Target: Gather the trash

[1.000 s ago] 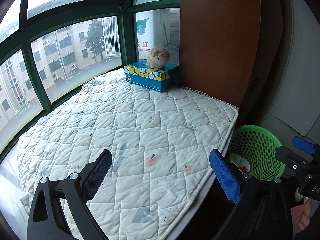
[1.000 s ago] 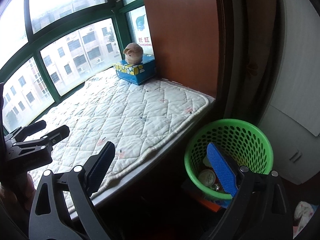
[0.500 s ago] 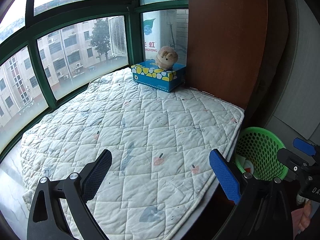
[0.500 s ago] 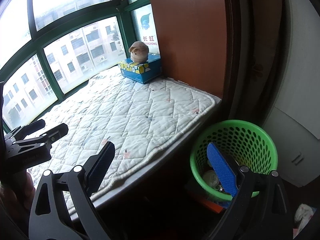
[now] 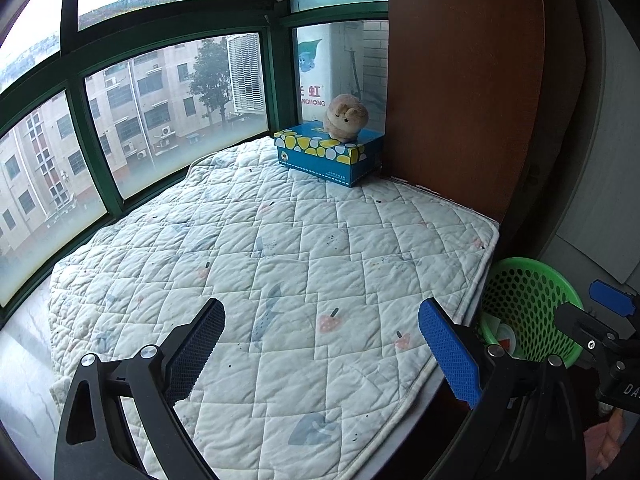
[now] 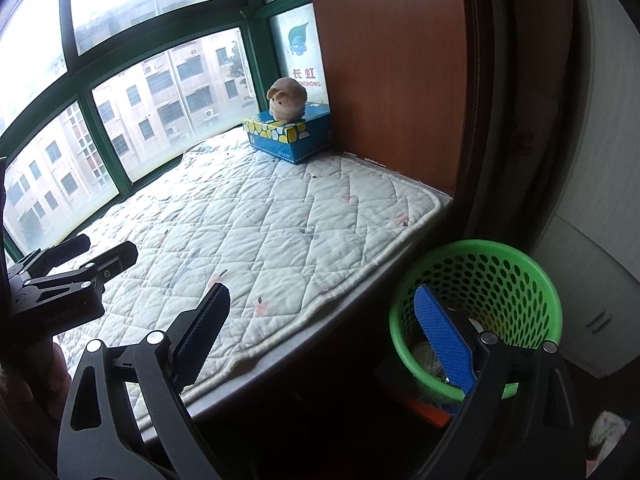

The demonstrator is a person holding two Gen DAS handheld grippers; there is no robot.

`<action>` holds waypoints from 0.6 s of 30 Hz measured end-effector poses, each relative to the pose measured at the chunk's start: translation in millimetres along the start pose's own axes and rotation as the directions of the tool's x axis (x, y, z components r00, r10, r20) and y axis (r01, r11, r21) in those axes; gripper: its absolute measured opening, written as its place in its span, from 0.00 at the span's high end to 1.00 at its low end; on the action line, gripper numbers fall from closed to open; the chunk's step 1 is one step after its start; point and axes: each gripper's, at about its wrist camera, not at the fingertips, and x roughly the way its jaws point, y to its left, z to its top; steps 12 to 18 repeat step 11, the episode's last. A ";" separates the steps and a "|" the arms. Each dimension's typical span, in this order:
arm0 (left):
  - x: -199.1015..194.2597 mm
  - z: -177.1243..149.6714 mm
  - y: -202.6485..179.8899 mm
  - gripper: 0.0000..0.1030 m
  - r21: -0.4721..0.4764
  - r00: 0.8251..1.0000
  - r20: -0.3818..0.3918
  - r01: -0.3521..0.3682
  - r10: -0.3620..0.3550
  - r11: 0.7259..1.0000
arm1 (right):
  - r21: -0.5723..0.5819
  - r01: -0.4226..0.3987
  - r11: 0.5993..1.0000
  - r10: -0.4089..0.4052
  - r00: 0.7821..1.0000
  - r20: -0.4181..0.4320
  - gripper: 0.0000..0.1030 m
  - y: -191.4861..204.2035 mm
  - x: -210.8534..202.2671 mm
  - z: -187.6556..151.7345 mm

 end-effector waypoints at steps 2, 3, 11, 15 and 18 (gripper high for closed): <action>1.2 0.5 0.2 0.08 -0.002 1.000 -0.007 0.006 -0.006 1.000 | 0.002 -0.001 1.000 0.001 1.000 -0.001 0.10 -0.4 0.3 0.2; 1.0 0.9 0.5 0.08 -0.004 1.000 -0.009 0.005 -0.005 1.000 | 0.003 -0.001 1.000 0.001 1.000 -0.002 0.10 -0.7 0.5 0.1; 2.4 0.2 0.5 0.08 -0.012 1.000 -0.018 0.014 -0.014 1.000 | 0.007 -0.006 1.000 0.006 1.000 -0.008 0.10 -1.4 3.0 -1.6; 2.4 0.2 0.5 0.08 -0.012 1.000 -0.018 0.014 -0.014 1.000 | 0.007 -0.006 1.000 0.006 1.000 -0.008 0.10 -1.4 3.0 -1.6; 2.4 0.2 0.5 0.08 -0.012 1.000 -0.018 0.014 -0.014 1.000 | 0.007 -0.006 1.000 0.006 1.000 -0.008 0.10 -1.4 3.0 -1.6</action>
